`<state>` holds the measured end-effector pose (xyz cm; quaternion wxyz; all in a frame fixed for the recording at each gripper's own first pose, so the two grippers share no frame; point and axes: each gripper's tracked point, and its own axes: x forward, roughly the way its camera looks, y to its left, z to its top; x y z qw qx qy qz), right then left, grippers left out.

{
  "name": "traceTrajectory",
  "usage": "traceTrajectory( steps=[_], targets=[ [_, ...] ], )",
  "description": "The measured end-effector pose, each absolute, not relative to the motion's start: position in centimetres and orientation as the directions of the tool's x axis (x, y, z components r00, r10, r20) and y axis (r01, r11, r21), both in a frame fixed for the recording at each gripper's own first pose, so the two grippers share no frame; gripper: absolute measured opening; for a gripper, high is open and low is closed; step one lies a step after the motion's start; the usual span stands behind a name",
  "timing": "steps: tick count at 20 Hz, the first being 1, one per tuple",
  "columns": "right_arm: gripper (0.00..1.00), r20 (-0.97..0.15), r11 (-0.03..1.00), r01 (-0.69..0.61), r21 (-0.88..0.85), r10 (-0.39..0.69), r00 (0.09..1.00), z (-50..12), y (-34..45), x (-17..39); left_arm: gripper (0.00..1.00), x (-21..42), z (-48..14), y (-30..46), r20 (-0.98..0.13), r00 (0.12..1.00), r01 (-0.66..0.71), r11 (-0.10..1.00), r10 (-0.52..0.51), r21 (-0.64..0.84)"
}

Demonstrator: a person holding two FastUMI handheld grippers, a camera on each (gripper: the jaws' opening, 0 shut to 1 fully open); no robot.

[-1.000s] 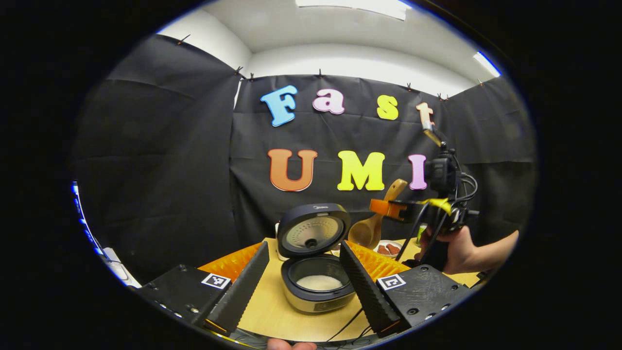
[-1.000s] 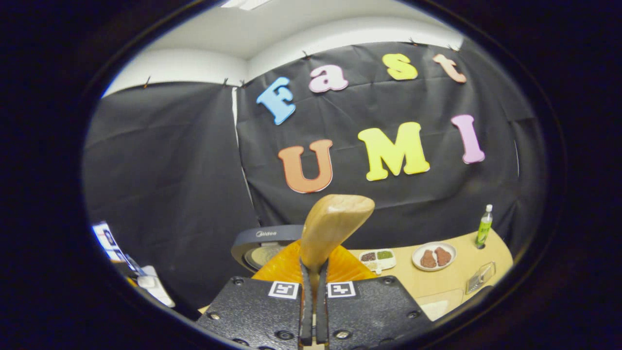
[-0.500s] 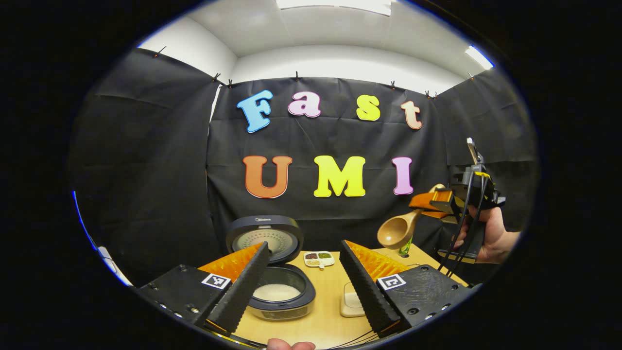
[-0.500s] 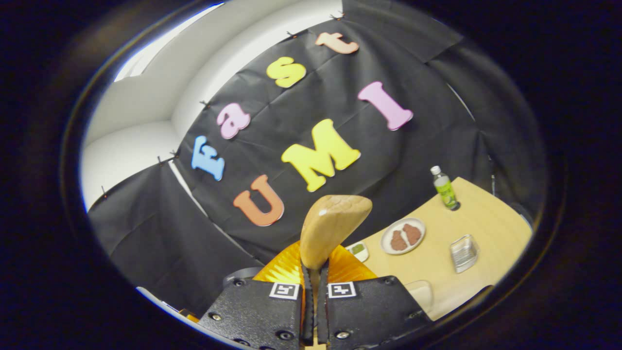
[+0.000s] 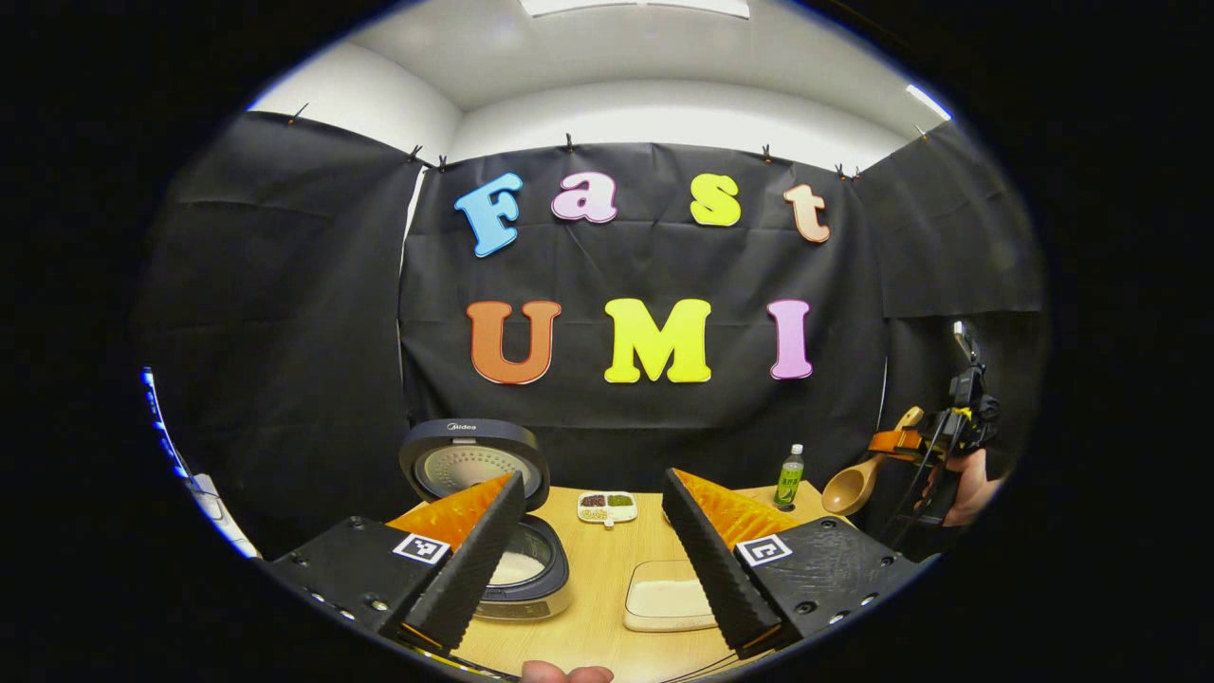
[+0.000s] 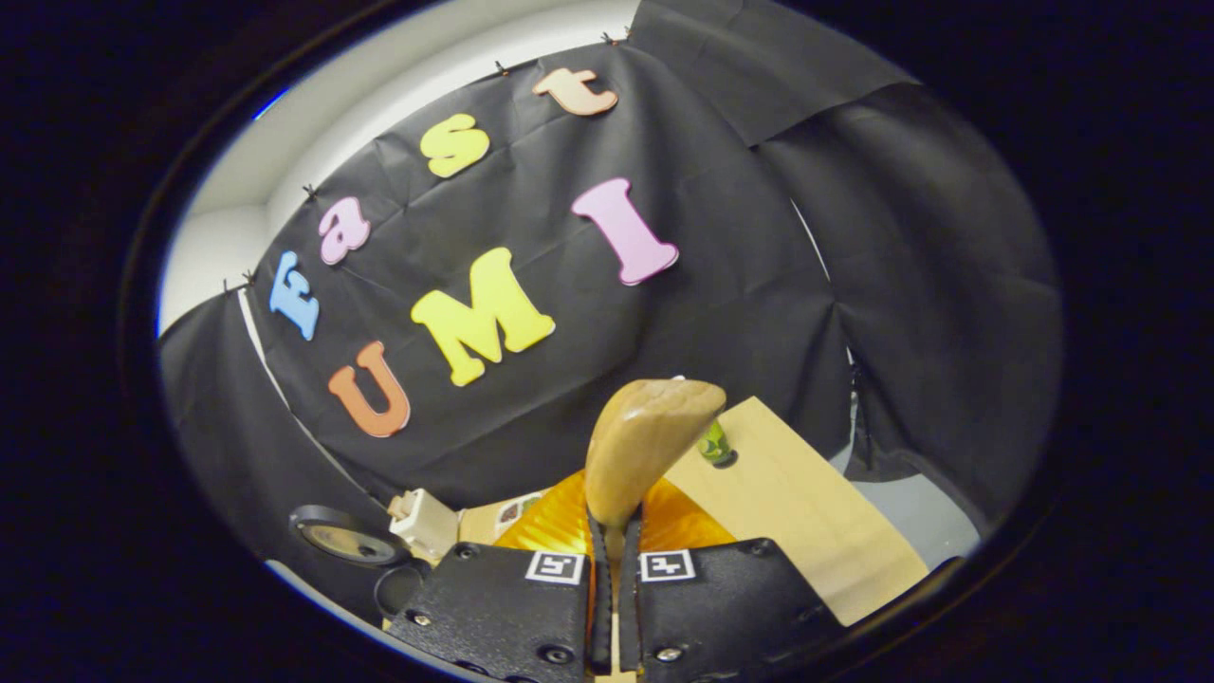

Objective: Close the left gripper, press the button to open the rice cooker; take a wooden spoon from the chopstick holder with the right hand, scoop a spoonful of rice and pour it into the rice cooker, then put the wooden spoon back into the chopstick holder.

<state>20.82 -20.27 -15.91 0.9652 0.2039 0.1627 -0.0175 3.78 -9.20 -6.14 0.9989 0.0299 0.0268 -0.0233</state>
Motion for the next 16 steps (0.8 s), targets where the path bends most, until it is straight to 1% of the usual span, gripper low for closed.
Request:
traceTrajectory(
  steps=[1, 2, 3, 5, 6, 7, 8, 10, 11, 12, 13, 16],
  targets=[
    [0.08, -0.339, 0.921, 0.102, 0.376, 0.035, 0.94, -17.2, -20.6, 21.6, 0.95, 3.7, -6.2, -9.3, -0.061, 0.998, 0.038, 0.997, -0.034, 0.061],
    [0.06, -0.356, 0.925, 0.1, 0.367, 0.041, 0.933, -18.6, -20.5, 22.4, 0.95, 3.8, -6.3, -9.3, -0.067, 0.998, 0.025, 0.998, -0.021, 0.064],
    [0.08, -0.37, 0.929, 0.098, 0.358, 0.045, 0.928, -19.9, -20.5, 23.1, 0.95, 3.8, -6.3, -9.2, -0.073, 0.997, 0.012, 0.998, -0.007, 0.068],
    [0.08, -0.401, 0.937, 0.105, 0.332, 0.039, 0.915, -22.4, -20.7, 24.6, 0.95, 3.4, -6.2, -8.9, -0.08, 0.997, -0.016, 0.997, 0.022, 0.077],
    [0.08, -0.414, 0.94, 0.109, 0.324, 0.038, 0.909, -23.5, -20.6, 25.1, 0.84, 3.3, -6.2, -8.7, -0.082, 0.996, -0.03, 0.996, 0.036, 0.081],
    [0.09, -0.427, 0.941, 0.115, 0.319, 0.034, 0.904, -24.7, -20.7, 25.7, 0.84, 3.3, -6.3, -8.4, -0.086, 0.995, -0.043, 0.995, 0.051, 0.087],
    [0.09, -0.439, 0.942, 0.125, 0.312, 0.026, 0.898, -25.7, -20.7, 26.1, 0.95, 3.1, -6.4, -8.0, -0.09, 0.994, -0.058, 0.994, 0.067, 0.093],
    [0.09, -0.455, 0.949, 0.131, 0.287, 0.015, 0.89, -27.7, -20.8, 26.9, 0.95, 2.9, -6.4, -7.5, -0.093, 0.991, -0.083, 0.992, 0.093, 0.099],
    [0.1, -0.466, 0.953, 0.129, 0.272, 0.013, 0.885, -28.7, -20.7, 27.2, 0.84, 2.9, -6.4, -7.2, -0.095, 0.99, -0.094, 0.991, 0.104, 0.099],
    [0.1, -0.474, 0.955, 0.128, 0.268, 0.014, 0.88, -29.6, -20.5, 27.3, 0.84, 2.9, -6.3, -6.9, -0.097, 0.989, -0.104, 0.99, 0.114, 0.098],
    [0.1, -0.482, 0.955, 0.128, 0.267, 0.017, 0.876, -30.3, -20.3, 27.6, 0.95, 2.7, -6.2, -6.6, -0.096, 0.987, -0.118, 0.988, 0.127, 0.096],
    [0.12, -0.513, 0.955, 0.134, 0.264, 0.022, 0.858, -32.8, -19.9, 27.8, 0.94, 2.6, -5.9, -5.5, -0.094, 0.982, -0.154, 0.985, 0.162, 0.083]
  ],
)
